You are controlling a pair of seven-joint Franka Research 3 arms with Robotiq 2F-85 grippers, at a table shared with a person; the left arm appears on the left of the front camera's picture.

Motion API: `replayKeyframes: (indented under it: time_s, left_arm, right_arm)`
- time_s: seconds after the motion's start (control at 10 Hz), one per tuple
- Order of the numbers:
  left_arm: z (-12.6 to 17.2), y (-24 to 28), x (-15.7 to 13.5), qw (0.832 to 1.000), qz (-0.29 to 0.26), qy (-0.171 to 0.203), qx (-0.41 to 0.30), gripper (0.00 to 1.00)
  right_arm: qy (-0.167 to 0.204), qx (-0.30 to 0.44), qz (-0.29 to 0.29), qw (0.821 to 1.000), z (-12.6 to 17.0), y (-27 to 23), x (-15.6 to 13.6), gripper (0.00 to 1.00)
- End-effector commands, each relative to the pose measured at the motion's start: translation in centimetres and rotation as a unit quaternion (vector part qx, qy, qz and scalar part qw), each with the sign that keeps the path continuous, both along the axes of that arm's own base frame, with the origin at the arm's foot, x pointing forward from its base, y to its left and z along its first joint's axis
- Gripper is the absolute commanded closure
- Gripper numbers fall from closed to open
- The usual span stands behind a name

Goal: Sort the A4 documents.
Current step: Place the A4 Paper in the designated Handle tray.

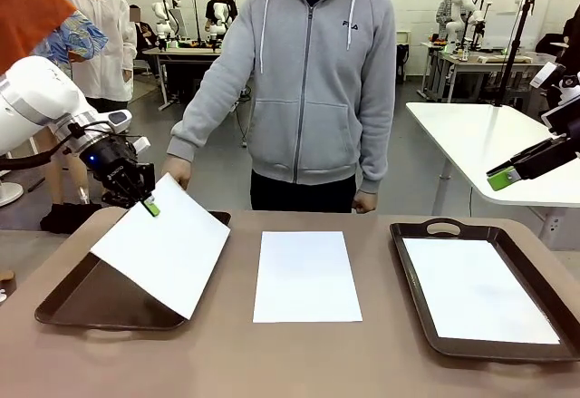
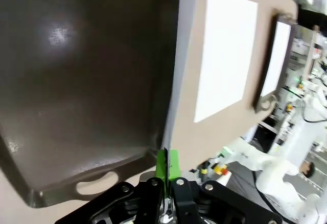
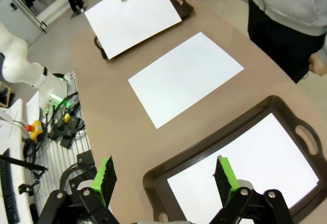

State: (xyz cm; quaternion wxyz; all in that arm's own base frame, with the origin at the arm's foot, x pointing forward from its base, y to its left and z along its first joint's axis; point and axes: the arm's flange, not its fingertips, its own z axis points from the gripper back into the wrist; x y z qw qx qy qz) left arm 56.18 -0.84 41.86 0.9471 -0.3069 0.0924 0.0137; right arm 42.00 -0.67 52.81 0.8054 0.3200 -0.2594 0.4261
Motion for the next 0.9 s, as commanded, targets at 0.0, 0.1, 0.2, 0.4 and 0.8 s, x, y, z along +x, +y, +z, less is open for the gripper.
replayKeyframes:
  time_s: [0.0, 0.1, 0.2, 0.4, 0.8]
  left_arm:
    - [-0.9, -1.4, -1.0, 0.998, 0.018, 0.003, 0.067, 0.99]
    - [-1.7, -1.6, -1.4, 0.997, 0.02, 0.003, 0.081, 0.99]
    - [-2.3, -1.6, -1.7, 0.995, 0.028, 0.003, 0.092, 0.99]
    - [-3.0, -1.0, -2.2, 0.991, 0.051, -0.001, 0.123, 0.99]
    - [-2.1, 1.1, -2.4, 0.974, 0.085, -0.025, 0.21, 0.99]
  right_arm:
    - [0.0, 0.002, 0.002, 1.0, 0.0, 0.1, 0.0, 0.0]
    - [0.0, 0.002, 0.002, 1.0, 0.0, 0.1, 0.0, 0.0]
    - [0.0, 0.002, 0.002, 1.0, 0.0, 0.1, 0.0, 0.0]
    - [0.0, 0.002, 0.002, 1.0, 0.0, 0.1, 0.0, 0.0]
    - [0.0, 0.002, 0.002, 1.0, 0.0, 0.1, 0.0, 0.0]
